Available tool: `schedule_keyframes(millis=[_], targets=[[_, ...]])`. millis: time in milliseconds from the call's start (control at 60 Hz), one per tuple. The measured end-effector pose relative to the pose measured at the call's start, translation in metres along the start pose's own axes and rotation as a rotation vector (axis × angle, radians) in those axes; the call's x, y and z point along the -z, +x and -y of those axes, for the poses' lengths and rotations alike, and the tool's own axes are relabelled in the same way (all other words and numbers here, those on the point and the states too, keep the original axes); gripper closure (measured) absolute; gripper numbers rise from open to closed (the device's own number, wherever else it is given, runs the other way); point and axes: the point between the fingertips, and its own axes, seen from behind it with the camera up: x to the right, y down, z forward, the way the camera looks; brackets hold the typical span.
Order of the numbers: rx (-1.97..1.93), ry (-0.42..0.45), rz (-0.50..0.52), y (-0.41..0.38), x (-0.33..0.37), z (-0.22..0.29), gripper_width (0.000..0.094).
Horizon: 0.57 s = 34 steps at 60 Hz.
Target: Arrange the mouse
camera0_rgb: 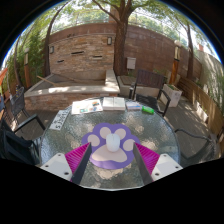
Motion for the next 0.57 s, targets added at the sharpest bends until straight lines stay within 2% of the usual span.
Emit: schedule_keyframes(millis=[300, 567], targets=[[0.003, 0.018, 0.01, -0.015, 0.121, -0.035, 0.0087], [0.015, 0.011, 0.017, -0.021, 0.163, -0.057, 0.0089]])
